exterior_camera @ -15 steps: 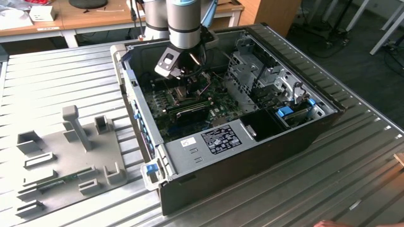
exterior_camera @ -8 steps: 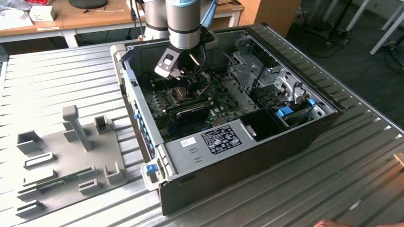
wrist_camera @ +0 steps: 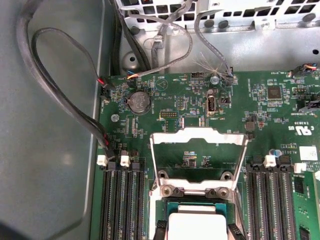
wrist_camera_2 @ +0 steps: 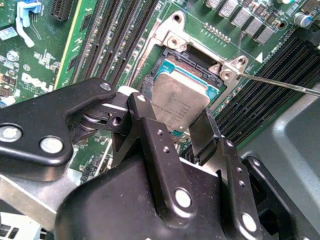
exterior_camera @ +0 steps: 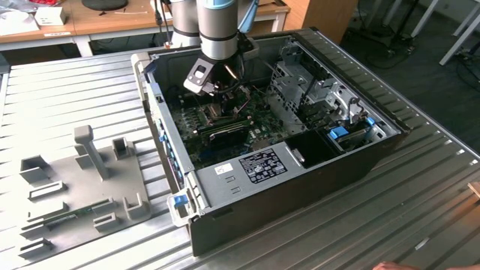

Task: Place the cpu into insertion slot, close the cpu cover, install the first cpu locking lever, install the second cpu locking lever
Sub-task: 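Place the cpu into insertion slot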

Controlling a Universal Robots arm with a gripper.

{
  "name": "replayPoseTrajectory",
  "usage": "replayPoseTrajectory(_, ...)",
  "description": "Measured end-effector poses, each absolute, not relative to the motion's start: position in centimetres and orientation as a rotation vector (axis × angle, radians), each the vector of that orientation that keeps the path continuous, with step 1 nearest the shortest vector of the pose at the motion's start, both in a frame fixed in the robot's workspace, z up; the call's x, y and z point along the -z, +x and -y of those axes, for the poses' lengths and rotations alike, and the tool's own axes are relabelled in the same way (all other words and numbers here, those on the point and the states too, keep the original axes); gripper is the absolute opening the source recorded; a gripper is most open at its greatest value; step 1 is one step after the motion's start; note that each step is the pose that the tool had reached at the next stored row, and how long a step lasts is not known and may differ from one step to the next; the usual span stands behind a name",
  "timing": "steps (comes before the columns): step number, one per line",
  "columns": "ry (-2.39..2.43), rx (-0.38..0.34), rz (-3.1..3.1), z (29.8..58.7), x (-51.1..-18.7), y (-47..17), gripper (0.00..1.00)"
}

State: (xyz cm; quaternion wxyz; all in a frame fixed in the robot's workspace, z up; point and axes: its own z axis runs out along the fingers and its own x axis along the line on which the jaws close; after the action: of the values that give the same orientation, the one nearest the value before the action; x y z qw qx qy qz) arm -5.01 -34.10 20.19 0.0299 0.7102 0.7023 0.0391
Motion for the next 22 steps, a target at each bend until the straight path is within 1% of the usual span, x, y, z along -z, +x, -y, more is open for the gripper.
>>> replayPoseTrajectory(22,2.19,-0.122,-2.165,34.1,-19.81,-5.23,0.54)
